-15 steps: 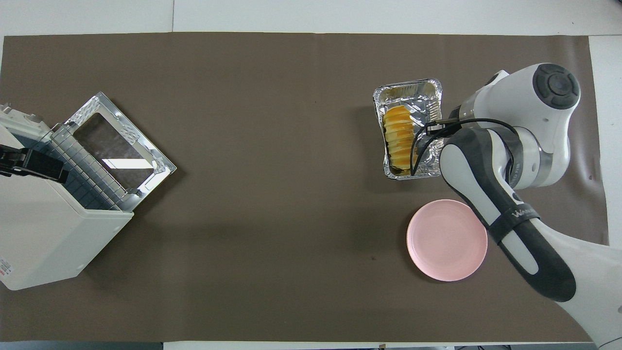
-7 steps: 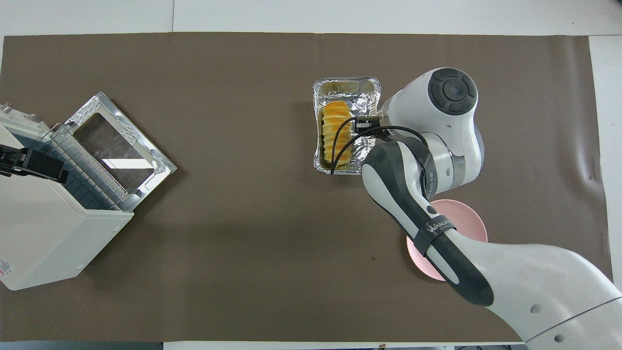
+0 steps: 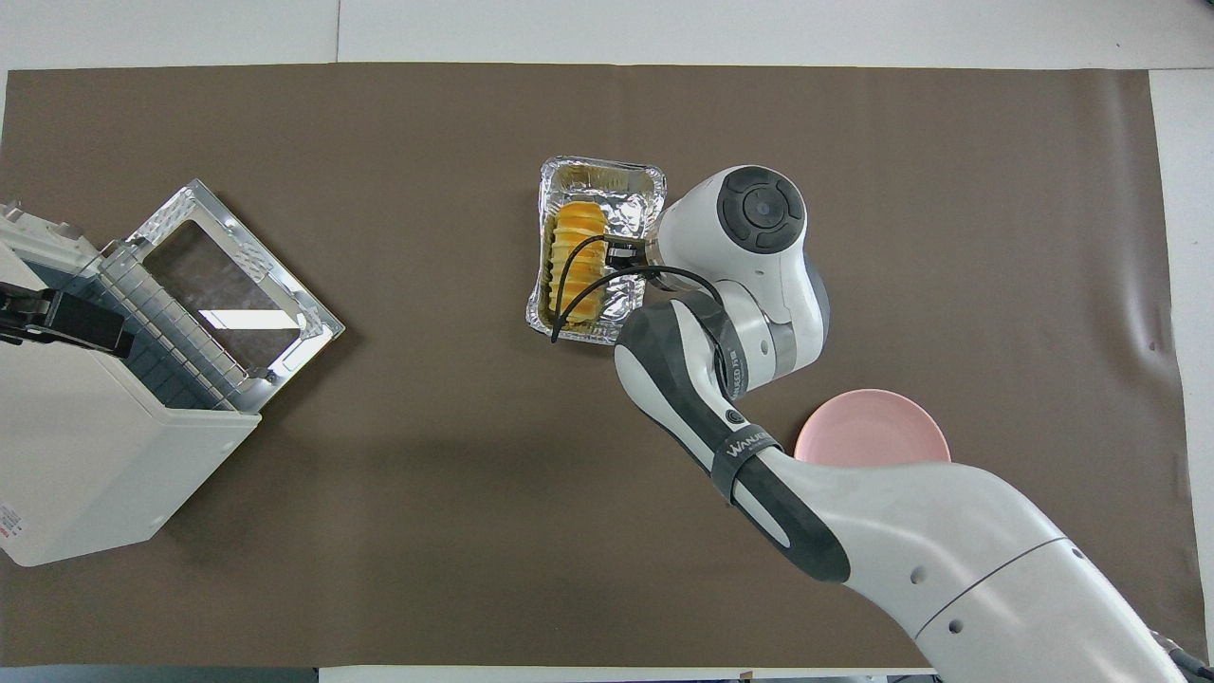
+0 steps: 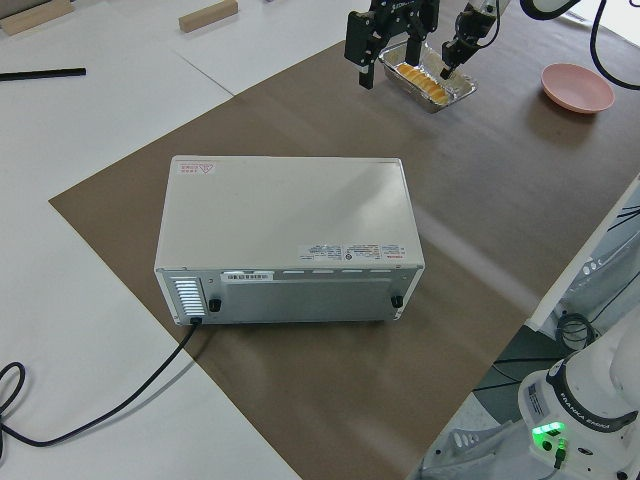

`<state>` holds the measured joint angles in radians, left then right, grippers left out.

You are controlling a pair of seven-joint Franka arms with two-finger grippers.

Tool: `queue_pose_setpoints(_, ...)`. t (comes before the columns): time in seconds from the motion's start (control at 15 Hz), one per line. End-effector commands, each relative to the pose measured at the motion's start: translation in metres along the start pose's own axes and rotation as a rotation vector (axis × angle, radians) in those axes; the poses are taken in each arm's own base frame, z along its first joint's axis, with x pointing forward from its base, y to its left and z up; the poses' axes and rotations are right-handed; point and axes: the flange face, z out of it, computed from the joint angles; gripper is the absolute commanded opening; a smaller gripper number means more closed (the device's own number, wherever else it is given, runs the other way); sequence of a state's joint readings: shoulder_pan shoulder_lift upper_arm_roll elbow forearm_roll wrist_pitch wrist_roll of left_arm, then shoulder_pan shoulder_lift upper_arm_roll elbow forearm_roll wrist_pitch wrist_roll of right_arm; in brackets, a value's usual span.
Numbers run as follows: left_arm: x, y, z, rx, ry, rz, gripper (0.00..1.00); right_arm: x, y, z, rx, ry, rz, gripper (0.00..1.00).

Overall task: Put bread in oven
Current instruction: 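Slide the foil tray toward the oven with the right gripper, then withdraw the right gripper while the left gripper reaches the foil tray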

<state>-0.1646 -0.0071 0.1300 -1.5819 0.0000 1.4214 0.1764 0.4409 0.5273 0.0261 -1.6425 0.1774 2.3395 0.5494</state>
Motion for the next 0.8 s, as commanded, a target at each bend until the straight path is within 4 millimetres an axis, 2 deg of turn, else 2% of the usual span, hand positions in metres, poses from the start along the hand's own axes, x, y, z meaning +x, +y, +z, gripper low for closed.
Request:
queue_pose_setpoints(0.0, -0.005, -0.002, -0.005, 0.014, -0.004, 0.000, 1.00, 0.001, 0.004, 0.003, 0.013, -0.008, 0.026, 0.00)
queue_pose_setpoints(0.07, -0.005, -0.002, -0.005, 0.015, -0.004, 0.000, 1.00, 0.004, 0.009, 0.004, 0.010, -0.010, 0.032, 0.00)
queue_pose_setpoints(0.13, -0.005, -0.002, -0.005, 0.013, -0.006, 0.000, 1.00, 0.006, 0.011, 0.003, 0.010, -0.006, 0.034, 0.25)
queue_pose_setpoints(0.2, -0.005, -0.002, -0.005, 0.013, -0.006, -0.002, 1.00, 0.008, 0.012, 0.003, 0.010, -0.006, 0.037, 0.39)
queue_pose_setpoints(0.27, -0.005, -0.002, -0.005, 0.013, -0.006, 0.000, 1.00, 0.009, 0.014, 0.001, 0.010, -0.006, 0.040, 0.52)
queue_pose_setpoints(0.4, -0.005, -0.002, -0.005, 0.015, -0.004, 0.000, 1.00, 0.018, 0.018, -0.010, 0.006, 0.005, 0.048, 0.69)
queue_pose_setpoints(0.47, -0.005, -0.002, -0.005, 0.015, -0.006, 0.000, 1.00, 0.030, 0.025, -0.024, 0.005, 0.016, 0.057, 0.76)
queue_pose_setpoints(0.53, -0.005, -0.002, -0.005, 0.015, -0.006, 0.000, 1.00, 0.043, 0.036, -0.045, 0.002, 0.017, 0.074, 0.78)
queue_pose_setpoints(0.67, -0.005, -0.002, -0.005, 0.013, -0.006, 0.000, 1.00, 0.059, 0.057, -0.082, 0.002, 0.023, 0.094, 0.88)
queue_pose_setpoints(0.74, -0.005, -0.001, -0.004, 0.013, -0.010, 0.003, 1.00, 0.066, 0.075, -0.109, 0.006, 0.039, 0.095, 0.98)
